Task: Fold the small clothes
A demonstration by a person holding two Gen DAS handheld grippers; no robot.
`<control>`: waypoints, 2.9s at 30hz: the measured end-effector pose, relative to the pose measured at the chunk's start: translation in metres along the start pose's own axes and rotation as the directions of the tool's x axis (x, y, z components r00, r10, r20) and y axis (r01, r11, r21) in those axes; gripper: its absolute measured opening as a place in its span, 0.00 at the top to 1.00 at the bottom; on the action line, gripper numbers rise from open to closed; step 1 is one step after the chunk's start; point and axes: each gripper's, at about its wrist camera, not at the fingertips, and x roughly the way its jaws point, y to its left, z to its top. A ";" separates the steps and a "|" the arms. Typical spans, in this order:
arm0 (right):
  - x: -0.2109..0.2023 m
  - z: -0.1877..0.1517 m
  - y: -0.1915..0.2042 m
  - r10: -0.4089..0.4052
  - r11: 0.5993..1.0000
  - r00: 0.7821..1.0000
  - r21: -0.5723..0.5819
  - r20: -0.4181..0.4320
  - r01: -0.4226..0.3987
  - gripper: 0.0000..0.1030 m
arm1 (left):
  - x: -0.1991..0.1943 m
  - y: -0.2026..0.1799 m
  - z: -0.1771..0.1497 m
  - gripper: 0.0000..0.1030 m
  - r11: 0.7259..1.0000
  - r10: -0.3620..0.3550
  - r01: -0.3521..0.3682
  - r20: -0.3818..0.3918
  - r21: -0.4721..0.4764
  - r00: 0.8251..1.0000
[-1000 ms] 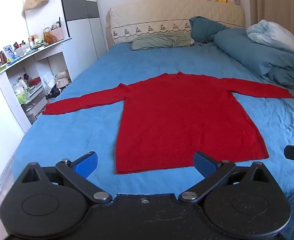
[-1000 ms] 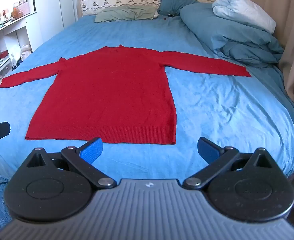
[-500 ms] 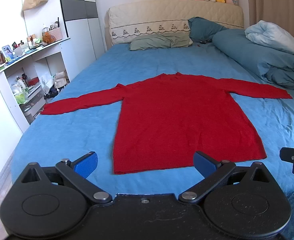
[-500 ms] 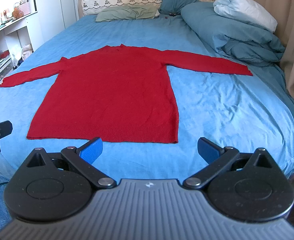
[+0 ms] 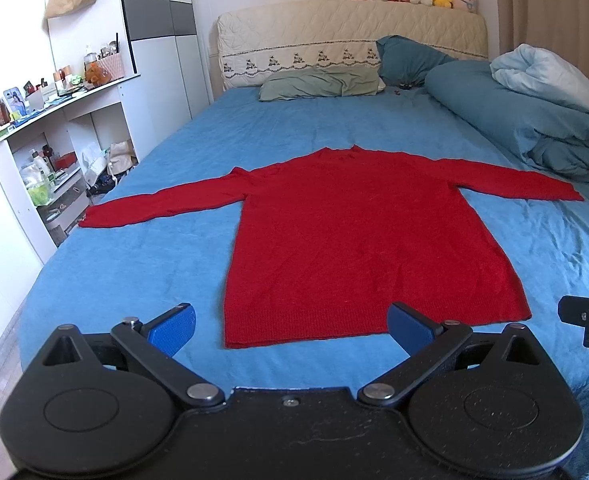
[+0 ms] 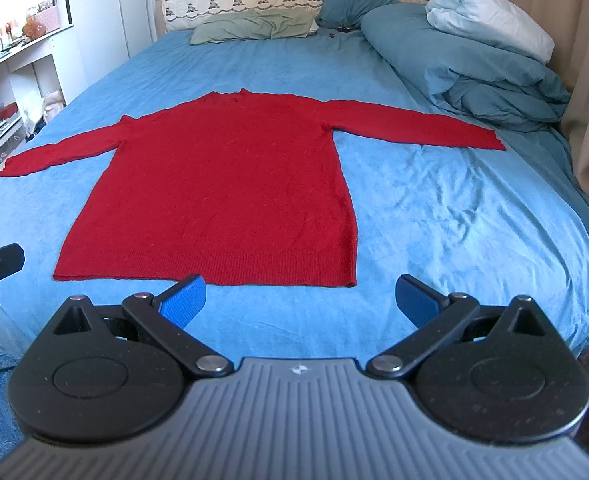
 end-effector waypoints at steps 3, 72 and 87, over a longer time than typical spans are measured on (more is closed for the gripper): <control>0.000 0.000 0.000 0.001 1.000 1.000 0.000 0.000 -0.001 0.00 | 0.000 0.000 0.000 0.00 1.000 0.001 -0.001 0.002 0.000 1.000; 0.004 0.067 -0.047 -0.040 0.996 0.997 0.082 0.065 0.035 0.00 | 0.018 0.003 0.086 0.00 1.000 -0.030 0.029 0.099 0.006 0.995; 0.246 0.155 -0.210 -0.218 0.929 0.969 0.329 0.113 0.170 0.00 | 0.295 -0.130 0.227 0.00 0.977 -0.180 0.173 0.045 0.128 0.983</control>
